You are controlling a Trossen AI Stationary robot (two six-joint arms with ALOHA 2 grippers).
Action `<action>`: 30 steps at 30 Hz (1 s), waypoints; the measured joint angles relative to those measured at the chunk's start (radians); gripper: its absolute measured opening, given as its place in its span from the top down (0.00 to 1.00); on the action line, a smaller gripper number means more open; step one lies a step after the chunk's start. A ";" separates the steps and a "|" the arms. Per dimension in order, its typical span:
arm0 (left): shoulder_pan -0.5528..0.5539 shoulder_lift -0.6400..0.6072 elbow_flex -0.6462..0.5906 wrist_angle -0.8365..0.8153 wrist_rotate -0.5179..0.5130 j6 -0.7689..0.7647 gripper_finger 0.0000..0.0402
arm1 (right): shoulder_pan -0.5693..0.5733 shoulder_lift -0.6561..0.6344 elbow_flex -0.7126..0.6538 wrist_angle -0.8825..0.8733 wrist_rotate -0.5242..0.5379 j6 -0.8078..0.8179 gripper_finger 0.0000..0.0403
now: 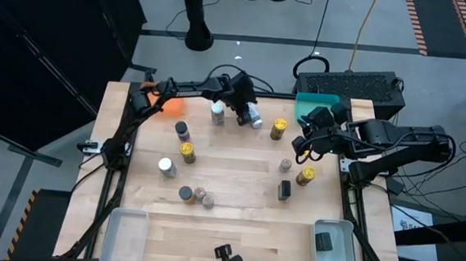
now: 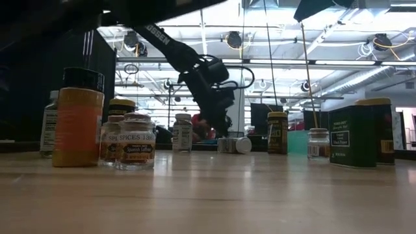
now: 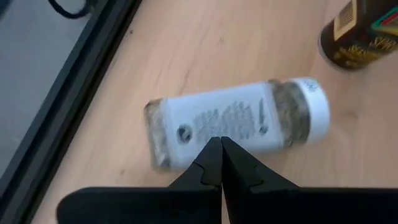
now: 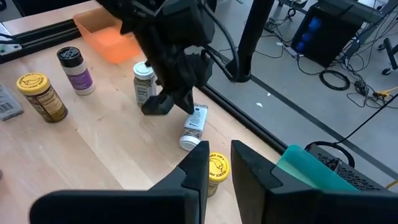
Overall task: Sort spices by type
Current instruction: Put the white seasoning bottle into the orange bin
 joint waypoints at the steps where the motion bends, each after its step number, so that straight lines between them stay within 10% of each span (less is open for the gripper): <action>1: 0.006 0.000 0.003 -0.015 0.020 0.008 1.00 | 0.000 0.000 0.000 0.000 0.000 -0.002 0.88; 30: -0.036 -0.016 0.002 0.111 -0.010 -0.182 0.96 | -0.009 0.000 0.000 0.002 0.001 -0.020 0.88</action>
